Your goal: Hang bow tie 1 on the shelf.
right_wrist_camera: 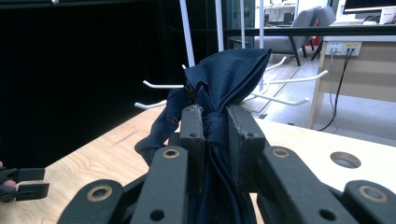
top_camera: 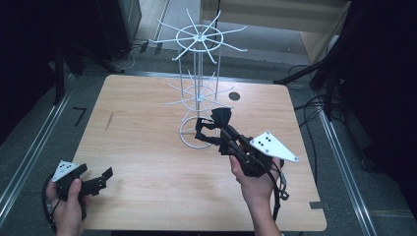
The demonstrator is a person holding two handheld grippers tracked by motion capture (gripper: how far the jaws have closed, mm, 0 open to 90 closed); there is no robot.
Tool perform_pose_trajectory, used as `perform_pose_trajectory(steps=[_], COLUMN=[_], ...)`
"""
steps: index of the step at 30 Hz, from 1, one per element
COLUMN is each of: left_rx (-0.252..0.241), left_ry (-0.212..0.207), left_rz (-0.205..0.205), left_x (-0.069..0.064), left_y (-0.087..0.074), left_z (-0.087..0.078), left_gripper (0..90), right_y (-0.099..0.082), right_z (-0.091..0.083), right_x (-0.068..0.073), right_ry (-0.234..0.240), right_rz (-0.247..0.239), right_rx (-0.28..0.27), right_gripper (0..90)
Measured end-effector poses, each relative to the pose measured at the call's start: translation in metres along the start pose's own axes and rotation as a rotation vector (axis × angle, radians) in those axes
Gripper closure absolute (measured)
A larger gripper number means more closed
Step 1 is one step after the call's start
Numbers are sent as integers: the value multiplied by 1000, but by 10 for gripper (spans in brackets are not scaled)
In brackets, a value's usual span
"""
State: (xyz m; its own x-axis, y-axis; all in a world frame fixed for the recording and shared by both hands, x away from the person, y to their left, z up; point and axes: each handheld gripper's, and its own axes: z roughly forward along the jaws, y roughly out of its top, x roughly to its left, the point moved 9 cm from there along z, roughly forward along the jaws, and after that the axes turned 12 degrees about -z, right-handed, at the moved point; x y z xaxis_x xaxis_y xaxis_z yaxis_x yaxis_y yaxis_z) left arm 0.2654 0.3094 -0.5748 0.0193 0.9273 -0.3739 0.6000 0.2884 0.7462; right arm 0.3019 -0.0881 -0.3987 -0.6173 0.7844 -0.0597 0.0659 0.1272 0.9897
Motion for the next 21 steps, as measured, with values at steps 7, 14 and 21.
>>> perform_pose_trajectory(steps=[7,14,21], left_rx=[-5,-3,-3], left_ry=[-3,-4,-3], left_rz=[-6,-8,-10], left_x=[0,0,0], left_y=[0,0,0], left_z=[0,0,0], left_gripper=[10,10,10], right_y=[2,-1,-7], right_z=[12,23,34], right_x=[-1,-7,-12], right_ry=[-2,-18,-30], right_rz=[-2,7,18], right_rx=[8,25,48], right_gripper=[785,785,785])
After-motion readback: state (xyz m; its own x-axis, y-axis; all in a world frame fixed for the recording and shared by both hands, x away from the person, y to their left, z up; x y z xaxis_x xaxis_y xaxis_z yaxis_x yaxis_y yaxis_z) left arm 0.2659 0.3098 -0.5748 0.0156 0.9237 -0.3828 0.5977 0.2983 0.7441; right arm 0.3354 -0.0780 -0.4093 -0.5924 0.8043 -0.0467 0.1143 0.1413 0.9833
